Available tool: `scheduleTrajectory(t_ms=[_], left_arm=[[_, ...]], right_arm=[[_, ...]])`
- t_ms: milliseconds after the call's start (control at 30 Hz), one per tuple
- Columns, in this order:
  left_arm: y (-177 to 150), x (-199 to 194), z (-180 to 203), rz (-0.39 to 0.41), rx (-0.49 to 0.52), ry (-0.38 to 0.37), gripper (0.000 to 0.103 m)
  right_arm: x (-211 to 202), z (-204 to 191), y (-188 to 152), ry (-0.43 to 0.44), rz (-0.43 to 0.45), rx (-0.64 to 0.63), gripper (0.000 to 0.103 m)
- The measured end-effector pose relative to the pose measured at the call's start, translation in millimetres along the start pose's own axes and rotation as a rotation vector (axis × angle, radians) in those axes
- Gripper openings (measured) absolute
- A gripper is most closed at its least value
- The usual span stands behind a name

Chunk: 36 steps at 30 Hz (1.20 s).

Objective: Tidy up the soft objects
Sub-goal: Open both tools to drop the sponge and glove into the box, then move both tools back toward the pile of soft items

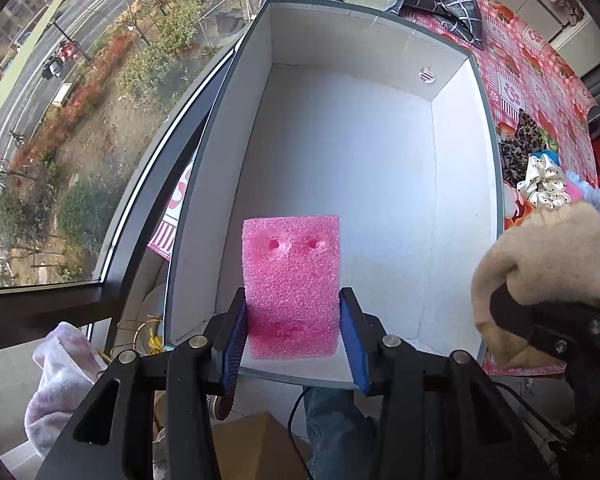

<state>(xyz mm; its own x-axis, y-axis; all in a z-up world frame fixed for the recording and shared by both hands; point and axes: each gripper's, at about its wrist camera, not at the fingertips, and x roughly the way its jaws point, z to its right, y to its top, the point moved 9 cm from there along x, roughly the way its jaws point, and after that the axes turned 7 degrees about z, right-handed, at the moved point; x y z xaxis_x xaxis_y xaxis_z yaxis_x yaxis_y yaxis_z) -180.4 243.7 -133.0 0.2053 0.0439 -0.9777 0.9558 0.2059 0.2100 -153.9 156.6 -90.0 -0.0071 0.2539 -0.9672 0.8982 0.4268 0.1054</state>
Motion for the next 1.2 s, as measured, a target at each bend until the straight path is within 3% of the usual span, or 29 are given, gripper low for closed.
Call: scheduleTrajectory(t_ms=[133, 367, 433, 500, 600, 733, 767, 800, 1033, 1200], left_arm=[[0.0, -1.8, 0.6, 0.009, 0.005, -0.007, 0.05], [0.9, -8.3, 0.2, 0.031, -0.002, -0.014, 0.08], [2.0, -9.5, 0.7, 0.037, -0.016, -0.03, 0.081], [2.8, -10.3, 1.9, 0.04, -0.036, -0.059, 0.087], [5.2, -12.8, 2.5, 0.048, -0.061, -0.081, 0.102], [11.6, -20.9, 4.0, 0.072, -0.097, -0.127, 0.103], [13.1, -23.7, 5.0, 0.08, -0.1, -0.14, 0.103], [14.4, -26.2, 5.9, 0.086, -0.103, -0.152, 0.103], [27.3, -36.8, 23.9, 0.088, -0.07, -0.186, 0.103], [37.7, -43.8, 54.7, 0.095, 0.01, -0.196, 0.103]], right_arm=[[0.1, -1.3, -0.2, 0.006, 0.001, -0.001, 0.044], [-3.1, -1.8, -0.1, 0.014, 0.015, 0.002, 0.053], [-4.5, -1.1, 0.1, 0.015, 0.019, 0.007, 0.06], [-8.5, 0.0, 1.3, 0.019, 0.04, 0.018, 0.087], [-13.4, 3.1, 2.9, 0.016, 0.053, 0.027, 0.087], [-18.4, 14.0, 1.1, 0.007, 0.054, 0.067, 0.087], [-21.7, 17.2, 1.2, 0.016, 0.063, 0.085, 0.092], [-25.2, 21.5, 1.1, 0.015, 0.07, 0.1, 0.103], [-58.1, 57.3, 0.6, 0.01, 0.126, 0.188, 0.103], [-92.0, 109.2, 0.8, -0.027, 0.18, 0.278, 0.103]])
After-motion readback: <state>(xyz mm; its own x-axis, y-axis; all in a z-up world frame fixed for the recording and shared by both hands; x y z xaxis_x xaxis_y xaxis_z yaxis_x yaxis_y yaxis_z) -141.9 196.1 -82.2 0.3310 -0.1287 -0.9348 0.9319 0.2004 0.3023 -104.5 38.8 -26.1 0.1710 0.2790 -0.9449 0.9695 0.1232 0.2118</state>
